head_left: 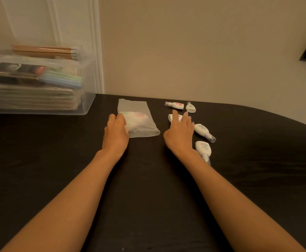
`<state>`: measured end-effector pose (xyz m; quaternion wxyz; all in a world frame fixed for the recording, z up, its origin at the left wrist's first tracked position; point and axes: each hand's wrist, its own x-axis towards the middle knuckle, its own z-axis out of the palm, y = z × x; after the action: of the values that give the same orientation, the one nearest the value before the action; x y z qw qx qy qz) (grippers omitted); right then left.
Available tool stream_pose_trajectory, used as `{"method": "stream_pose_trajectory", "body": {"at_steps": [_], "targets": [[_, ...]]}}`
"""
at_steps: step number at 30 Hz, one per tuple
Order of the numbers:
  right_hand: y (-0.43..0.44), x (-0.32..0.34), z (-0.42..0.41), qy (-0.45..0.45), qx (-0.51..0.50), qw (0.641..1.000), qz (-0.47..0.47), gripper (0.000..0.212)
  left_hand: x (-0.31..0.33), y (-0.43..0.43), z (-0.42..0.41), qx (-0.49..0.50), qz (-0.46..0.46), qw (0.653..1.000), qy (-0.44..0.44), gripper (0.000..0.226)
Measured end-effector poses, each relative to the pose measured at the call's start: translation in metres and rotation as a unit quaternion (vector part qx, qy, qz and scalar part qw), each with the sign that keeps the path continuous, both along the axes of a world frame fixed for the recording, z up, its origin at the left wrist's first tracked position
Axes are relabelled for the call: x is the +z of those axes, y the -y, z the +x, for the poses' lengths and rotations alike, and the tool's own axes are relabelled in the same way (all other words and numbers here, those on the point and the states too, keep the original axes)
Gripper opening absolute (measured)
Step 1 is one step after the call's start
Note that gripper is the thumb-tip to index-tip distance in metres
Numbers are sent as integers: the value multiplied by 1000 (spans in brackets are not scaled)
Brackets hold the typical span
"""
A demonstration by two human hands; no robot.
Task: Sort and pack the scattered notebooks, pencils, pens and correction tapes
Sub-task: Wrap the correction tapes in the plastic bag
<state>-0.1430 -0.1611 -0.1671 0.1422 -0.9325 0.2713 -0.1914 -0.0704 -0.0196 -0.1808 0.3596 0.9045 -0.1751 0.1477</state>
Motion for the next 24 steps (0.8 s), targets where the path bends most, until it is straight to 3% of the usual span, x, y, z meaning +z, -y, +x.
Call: {"method": "stream_pose_trajectory", "body": {"at_steps": [3, 6, 9, 11, 13, 15, 17, 19, 21, 24], "targets": [[1, -7, -3, -82, -8, 996, -30, 45, 0, 0, -1, -12, -3, 1000, -8, 7], [0, -5, -1, -28, 13, 997, -66, 27, 0, -1, 0, -16, -12, 1000, -3, 8], [5, -4, 1, 51, 0, 998, -34, 24, 0, -1, 0, -20, -17, 1000, 15, 14], [6, -3, -1, 176, -1, 984, 41, 26, 0, -1, -1, -23, -28, 999, 24, 18], [4, 3, -4, 300, 5, 941, 157, 22, 1, -1, -1, -27, -41, 998, 31, 20], [0, 10, -5, 356, 47, 889, 285, 20, 1, -1, -2, -26, -53, 998, 33, 21], [-4, 15, -9, 347, 124, 857, 361, 25, 1, -2, -1, -22, -62, 997, 34, 22], [-10, 12, -11, 274, 183, 883, 333, 27, 1, -2, -1, -19, -77, 996, 31, 24], [-18, 4, -11, 221, 193, 927, 236, 22, 1, -3, 1, -16, -93, 995, 22, 26], [-25, -3, -9, 249, 143, 955, 77, 15, 2, -4, 1, -15, -96, 995, 11, 24]]}}
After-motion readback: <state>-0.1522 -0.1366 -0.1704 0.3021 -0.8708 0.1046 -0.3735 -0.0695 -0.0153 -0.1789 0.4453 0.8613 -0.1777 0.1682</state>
